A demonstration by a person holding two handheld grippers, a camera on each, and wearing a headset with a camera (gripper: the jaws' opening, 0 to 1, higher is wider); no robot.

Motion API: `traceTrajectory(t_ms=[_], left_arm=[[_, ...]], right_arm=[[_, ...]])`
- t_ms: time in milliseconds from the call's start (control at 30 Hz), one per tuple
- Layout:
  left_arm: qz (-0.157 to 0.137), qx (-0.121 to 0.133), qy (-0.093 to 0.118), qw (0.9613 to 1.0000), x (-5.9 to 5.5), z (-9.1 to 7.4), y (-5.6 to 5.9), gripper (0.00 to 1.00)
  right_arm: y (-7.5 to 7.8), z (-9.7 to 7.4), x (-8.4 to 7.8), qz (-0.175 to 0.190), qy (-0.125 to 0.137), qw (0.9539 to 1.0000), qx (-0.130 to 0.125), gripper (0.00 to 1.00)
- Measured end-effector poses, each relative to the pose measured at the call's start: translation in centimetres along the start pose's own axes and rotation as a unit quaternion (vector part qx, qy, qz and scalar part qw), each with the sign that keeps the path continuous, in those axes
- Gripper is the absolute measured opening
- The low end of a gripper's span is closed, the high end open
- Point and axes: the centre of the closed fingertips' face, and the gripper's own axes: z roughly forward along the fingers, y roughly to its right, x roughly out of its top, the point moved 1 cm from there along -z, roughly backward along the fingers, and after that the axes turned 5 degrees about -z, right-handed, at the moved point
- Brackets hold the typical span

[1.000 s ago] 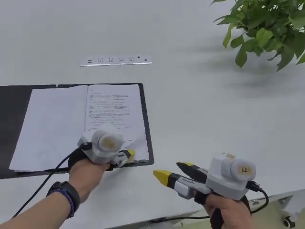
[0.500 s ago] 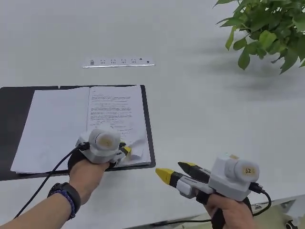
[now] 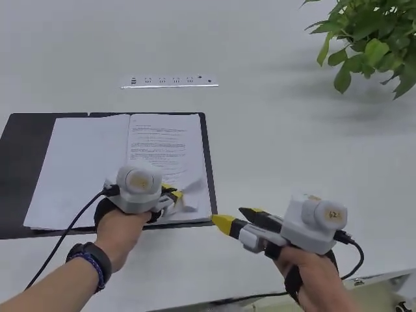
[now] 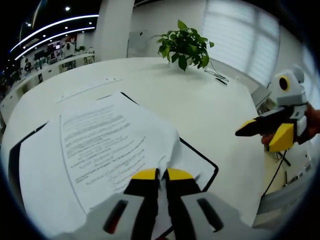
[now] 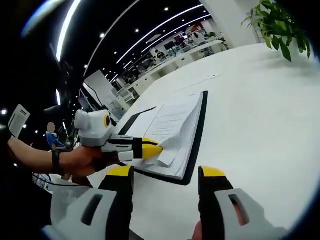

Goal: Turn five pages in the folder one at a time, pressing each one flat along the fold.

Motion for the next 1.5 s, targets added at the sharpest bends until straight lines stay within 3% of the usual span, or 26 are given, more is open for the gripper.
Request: traceTrajectory(t_ms=[233,333,633,800,1067,1300,1400,1500], left_arm=[[-0.002,-0.001,0.005,1.0000,0.4,-0.3,-0.1,0.03],[-0.009,-0.001,0.009,0.9999,0.5,-0.6,-0.2,0.03],[-0.017,0.000,0.019,0.9997,1.0,-1.1,-0.3,0.03],[-0.016,0.002,0.021,0.9996,1.1,-1.3,-0.5,0.03],[-0.018,0.000,0.026,0.9995,1.7,-2.0,-0.5,0.06],[-0.027,0.003,0.025,0.9993,1.2,-2.8,0.1,0.11],[-0.016,0.000,0.021,0.9996,1.0,-3.4,0.5,0.15],[-0.009,0.006,0.017,0.9998,0.8,-4.0,0.2,0.20]], right_arm=[[0.8,3.3,2.3,0.007,0.010,0.9997,0.020,0.49],[0.7,4.8,3.6,0.037,0.027,0.9983,0.035,0.47],[0.0,7.7,4.1,0.047,0.019,0.9974,0.051,0.46],[0.0,9.3,4.3,0.086,0.030,0.9943,0.055,0.47],[-0.8,9.8,4.6,0.096,0.037,0.9927,0.062,0.41],[-1.6,9.5,4.5,0.096,0.044,0.9918,0.072,0.31],[-1.8,9.1,4.4,0.094,0.044,0.9920,0.072,0.28],[-1.7,8.7,4.4,0.098,0.051,0.9912,0.071,0.23]])
